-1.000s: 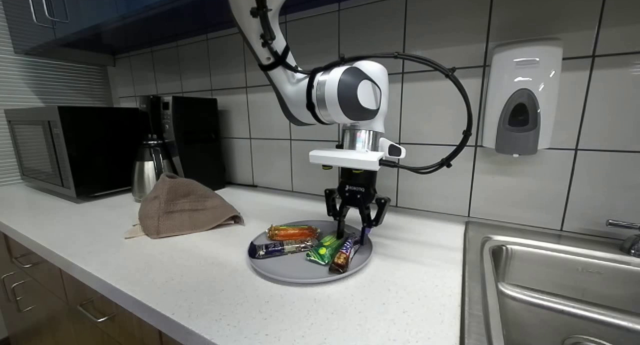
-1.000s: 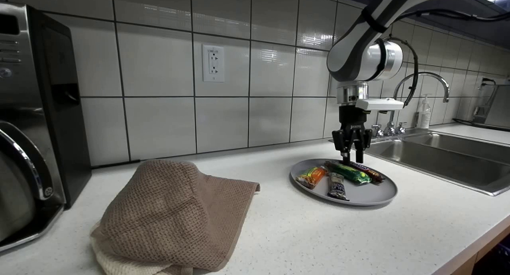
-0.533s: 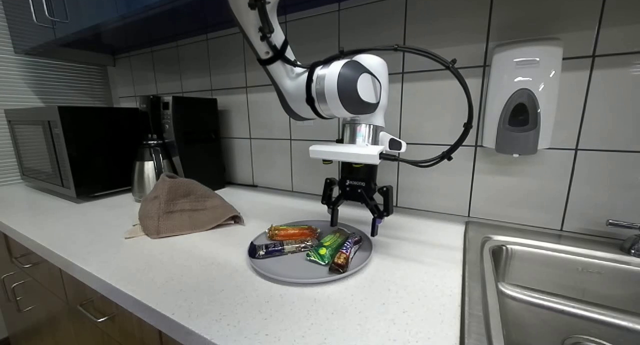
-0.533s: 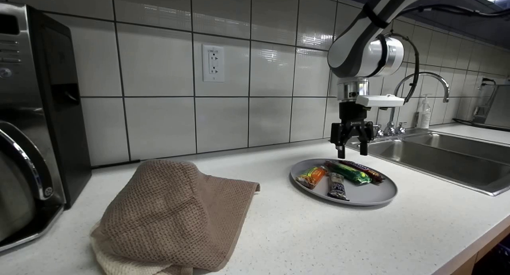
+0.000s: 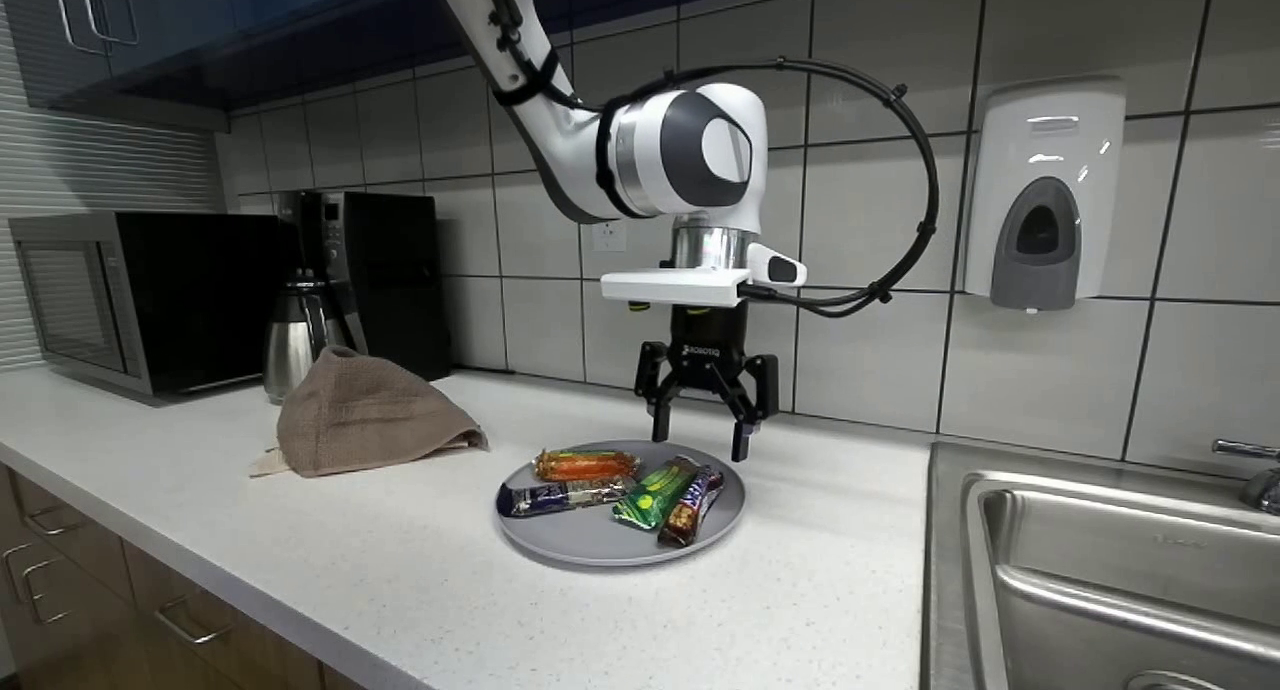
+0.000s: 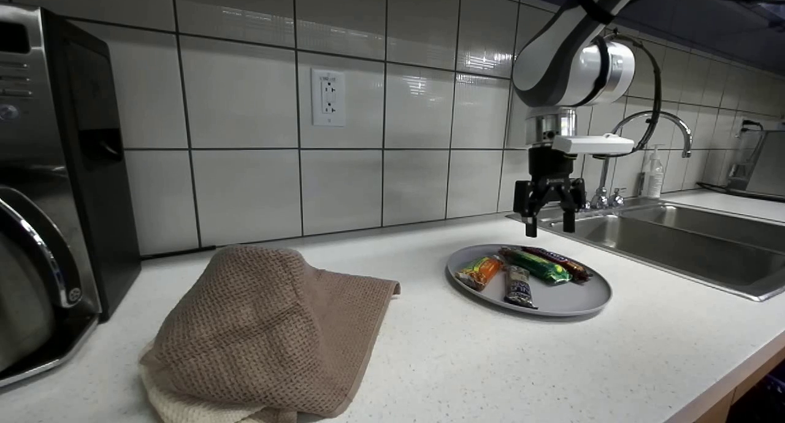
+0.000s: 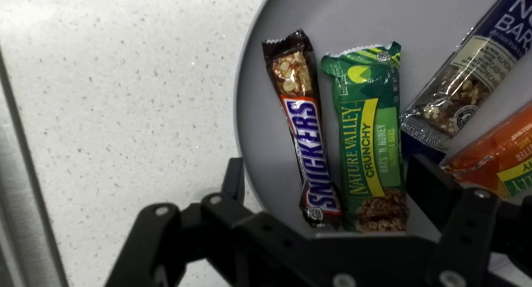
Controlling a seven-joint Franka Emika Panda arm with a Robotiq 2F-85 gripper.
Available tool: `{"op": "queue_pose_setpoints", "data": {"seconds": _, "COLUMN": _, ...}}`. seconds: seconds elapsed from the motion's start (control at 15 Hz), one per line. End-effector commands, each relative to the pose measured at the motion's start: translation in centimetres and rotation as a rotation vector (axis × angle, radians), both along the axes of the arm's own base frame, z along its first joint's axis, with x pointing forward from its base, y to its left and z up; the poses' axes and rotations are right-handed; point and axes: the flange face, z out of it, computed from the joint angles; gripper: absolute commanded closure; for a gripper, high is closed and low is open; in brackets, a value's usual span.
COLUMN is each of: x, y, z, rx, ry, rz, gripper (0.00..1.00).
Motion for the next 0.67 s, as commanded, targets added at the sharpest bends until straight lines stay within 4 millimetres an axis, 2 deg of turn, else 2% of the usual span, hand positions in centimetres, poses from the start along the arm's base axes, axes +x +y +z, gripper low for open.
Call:
{"op": "queue_pose_setpoints", "data": {"seconds": 0.0, "x": -2.7, "y": 0.9, "z": 1.6, "rx": -0.022, "ry": 0.006, "rz": -0.031, "gripper": 0.00}}
{"op": "queue_pose_setpoints", "data": {"seconds": 0.6, "x": -7.4, "y": 2.1, "z": 2.0, "rx": -0.014, "ry": 0.035, "rz": -0.069, "gripper": 0.00}}
